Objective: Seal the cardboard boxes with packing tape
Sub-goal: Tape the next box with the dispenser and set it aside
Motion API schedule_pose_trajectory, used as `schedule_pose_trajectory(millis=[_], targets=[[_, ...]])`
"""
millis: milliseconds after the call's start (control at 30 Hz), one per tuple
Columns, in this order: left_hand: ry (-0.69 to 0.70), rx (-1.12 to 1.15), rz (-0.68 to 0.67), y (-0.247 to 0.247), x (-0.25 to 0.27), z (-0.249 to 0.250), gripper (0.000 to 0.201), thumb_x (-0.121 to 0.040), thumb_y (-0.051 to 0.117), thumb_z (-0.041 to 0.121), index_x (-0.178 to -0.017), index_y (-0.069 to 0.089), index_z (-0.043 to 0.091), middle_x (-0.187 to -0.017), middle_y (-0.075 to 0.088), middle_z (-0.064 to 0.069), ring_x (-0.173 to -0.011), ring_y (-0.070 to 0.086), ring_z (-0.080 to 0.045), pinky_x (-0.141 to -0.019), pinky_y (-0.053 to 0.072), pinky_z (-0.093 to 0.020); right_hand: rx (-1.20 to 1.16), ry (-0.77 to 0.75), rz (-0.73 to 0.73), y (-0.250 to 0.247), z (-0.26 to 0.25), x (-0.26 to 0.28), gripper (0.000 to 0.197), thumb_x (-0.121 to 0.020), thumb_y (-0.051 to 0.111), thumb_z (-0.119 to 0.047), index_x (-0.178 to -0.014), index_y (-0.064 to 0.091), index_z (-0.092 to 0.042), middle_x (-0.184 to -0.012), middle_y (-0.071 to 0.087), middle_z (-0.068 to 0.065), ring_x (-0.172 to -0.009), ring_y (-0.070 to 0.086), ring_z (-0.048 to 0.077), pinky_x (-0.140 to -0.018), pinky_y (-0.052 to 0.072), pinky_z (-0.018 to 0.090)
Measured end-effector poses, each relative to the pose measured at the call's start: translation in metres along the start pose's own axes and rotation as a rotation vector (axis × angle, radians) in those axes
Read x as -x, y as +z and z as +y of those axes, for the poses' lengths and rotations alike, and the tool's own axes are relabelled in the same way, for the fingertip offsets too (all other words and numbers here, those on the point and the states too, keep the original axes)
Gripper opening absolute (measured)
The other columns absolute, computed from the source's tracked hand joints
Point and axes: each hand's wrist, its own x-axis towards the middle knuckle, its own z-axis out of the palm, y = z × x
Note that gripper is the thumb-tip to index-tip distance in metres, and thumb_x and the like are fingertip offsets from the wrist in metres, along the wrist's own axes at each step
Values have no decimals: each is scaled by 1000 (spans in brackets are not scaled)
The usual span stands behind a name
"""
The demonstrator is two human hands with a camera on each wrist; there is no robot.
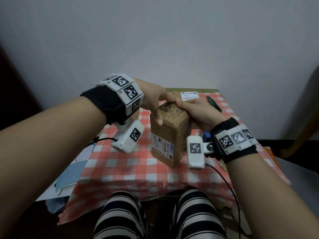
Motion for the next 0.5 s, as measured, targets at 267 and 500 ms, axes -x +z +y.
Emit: schedule_pose_trajectory(millis=[267,500], targets=[[41,268,15,16,0,-16,91,-70,82,27,-147,33,37,-151,34,16,-137,34,-7,-118,24,-37,-69,28,75,1,4,-3,39,-106,39,-28,-86,61,-4,-81,64,16,-74,60,29,-71,50,43],[123,244,77,31,11,-26,80,-83,70,34,-150,26,32,-157,21,15,-137,35,-9,-117,22,-28,9,-91,250,7,-3,1,37,-106,36,-29,-121,62,-8,-111,66,5,-92,63,16,-83,53,35]])
